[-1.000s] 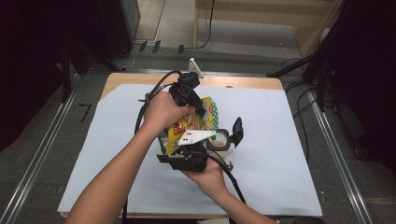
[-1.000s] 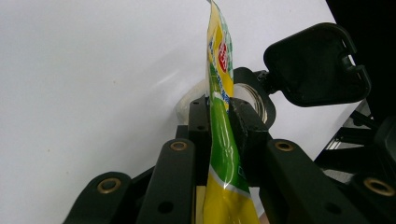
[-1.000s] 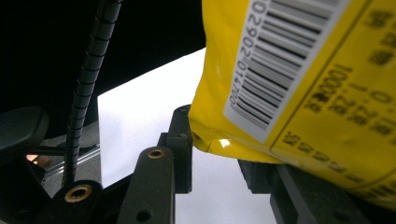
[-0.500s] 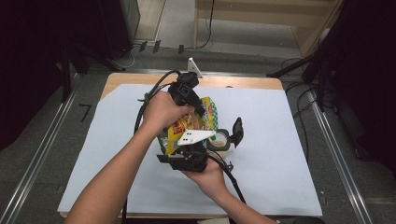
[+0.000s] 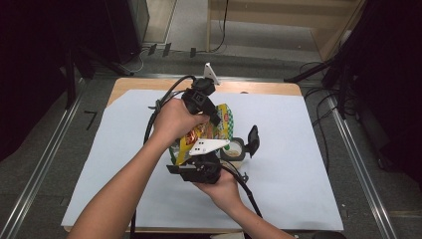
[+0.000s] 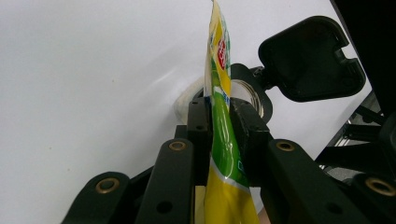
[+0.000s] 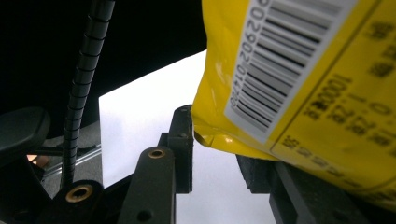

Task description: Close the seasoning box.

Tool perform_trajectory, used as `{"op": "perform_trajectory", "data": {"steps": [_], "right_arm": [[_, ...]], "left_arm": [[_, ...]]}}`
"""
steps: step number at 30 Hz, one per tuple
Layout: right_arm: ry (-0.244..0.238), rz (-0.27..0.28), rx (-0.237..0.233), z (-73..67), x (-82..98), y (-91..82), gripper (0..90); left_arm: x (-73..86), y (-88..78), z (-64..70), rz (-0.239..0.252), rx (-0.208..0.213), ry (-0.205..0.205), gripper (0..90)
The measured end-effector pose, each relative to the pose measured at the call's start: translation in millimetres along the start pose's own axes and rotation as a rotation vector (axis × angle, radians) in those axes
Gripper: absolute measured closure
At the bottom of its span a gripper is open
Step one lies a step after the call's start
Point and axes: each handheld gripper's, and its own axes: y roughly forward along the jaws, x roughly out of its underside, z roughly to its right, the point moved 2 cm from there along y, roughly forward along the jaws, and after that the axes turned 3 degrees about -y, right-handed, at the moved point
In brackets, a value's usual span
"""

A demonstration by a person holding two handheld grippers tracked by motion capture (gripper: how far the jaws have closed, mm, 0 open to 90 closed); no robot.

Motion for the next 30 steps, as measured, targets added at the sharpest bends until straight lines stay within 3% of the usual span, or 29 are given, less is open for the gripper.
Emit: {"op": "perform_trajectory", "data": {"steps": [30], "right_arm": [[0.01,0.001,-0.005,0.7,-0.2,-0.7,69.8]], "left_arm": [[-2.0,1.7,-1.7,-0.011,0.013,-0.003,78.7]]}}
